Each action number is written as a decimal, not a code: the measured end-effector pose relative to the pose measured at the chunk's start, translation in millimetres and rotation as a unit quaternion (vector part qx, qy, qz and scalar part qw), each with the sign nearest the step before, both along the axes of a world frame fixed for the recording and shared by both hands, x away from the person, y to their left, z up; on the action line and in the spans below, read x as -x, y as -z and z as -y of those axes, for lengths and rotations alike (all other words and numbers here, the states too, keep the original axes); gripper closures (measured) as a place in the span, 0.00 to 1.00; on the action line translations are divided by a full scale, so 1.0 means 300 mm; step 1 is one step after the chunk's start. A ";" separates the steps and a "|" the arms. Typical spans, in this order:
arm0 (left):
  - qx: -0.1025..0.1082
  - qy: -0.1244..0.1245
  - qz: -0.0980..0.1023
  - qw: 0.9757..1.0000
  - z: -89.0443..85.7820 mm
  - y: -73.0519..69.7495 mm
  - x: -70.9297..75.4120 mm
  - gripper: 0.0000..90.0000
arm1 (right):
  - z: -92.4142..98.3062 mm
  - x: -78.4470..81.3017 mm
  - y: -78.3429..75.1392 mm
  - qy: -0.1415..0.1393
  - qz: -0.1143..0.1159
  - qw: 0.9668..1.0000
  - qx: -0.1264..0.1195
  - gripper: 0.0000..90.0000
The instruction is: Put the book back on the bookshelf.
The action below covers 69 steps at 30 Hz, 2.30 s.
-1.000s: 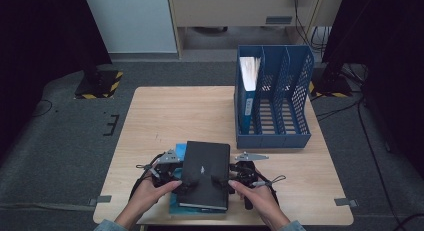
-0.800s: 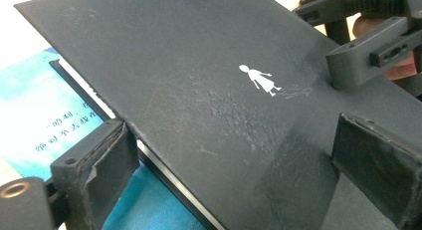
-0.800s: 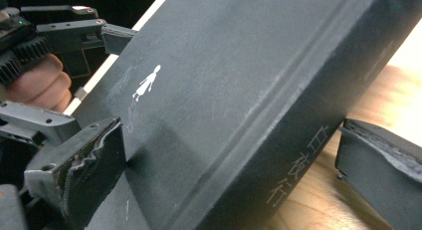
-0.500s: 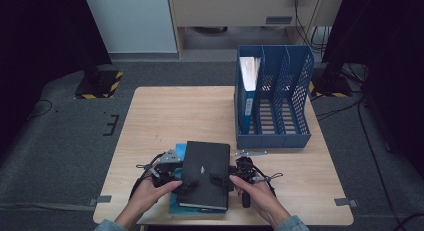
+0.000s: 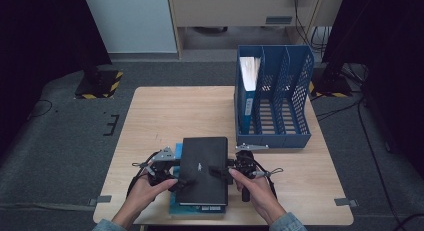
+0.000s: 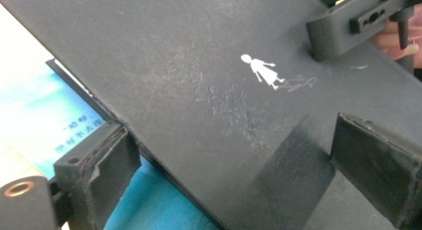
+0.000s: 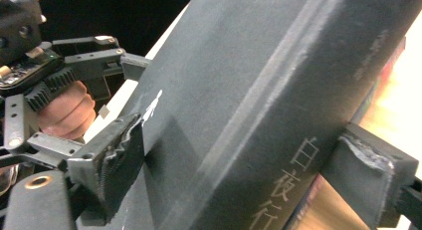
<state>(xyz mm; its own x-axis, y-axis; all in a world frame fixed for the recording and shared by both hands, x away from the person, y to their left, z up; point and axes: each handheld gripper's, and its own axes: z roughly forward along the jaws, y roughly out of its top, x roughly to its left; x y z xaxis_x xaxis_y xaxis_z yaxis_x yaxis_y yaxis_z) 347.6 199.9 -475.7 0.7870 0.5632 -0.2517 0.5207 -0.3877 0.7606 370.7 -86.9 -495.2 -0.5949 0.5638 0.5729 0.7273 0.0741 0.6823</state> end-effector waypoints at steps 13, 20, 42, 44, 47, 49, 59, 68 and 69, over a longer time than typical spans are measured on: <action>0.022 -0.006 0.039 0.999 -0.032 -0.054 0.005 0.15 | -0.028 0.002 -0.182 -0.049 0.077 0.993 0.078 0.23; 0.033 -0.019 0.057 0.998 -0.054 -0.077 -0.003 0.23 | -0.036 -0.010 -0.236 -0.060 0.096 0.990 0.084 0.28; 0.041 -0.020 0.044 0.998 -0.099 -0.095 -0.022 0.23 | -0.137 -0.041 -0.324 -0.101 0.114 0.981 0.118 0.33; 0.041 -0.021 0.047 0.998 -0.099 -0.099 -0.027 0.23 | -0.142 -0.043 -0.339 -0.101 0.123 0.980 0.116 0.36; 0.045 -0.019 0.054 0.997 -0.094 -0.102 -0.028 0.24 | -0.144 -0.043 -0.361 -0.101 0.135 0.979 0.115 0.39; 0.045 -0.021 0.055 0.997 -0.092 -0.102 -0.027 0.24 | -0.146 -0.046 -0.368 -0.102 0.136 0.978 0.122 0.39; 0.040 -0.031 0.060 0.997 -0.105 -0.114 -0.038 0.29 | -0.166 -0.059 -0.393 -0.102 0.150 0.976 0.123 0.43; 0.039 -0.028 0.066 0.997 -0.103 -0.118 -0.046 0.30 | -0.163 -0.070 -0.404 -0.108 0.149 0.975 0.123 0.44; 0.037 -0.027 0.067 0.997 -0.103 -0.120 -0.045 0.30 | -0.162 -0.070 -0.406 -0.108 0.148 0.975 0.124 0.44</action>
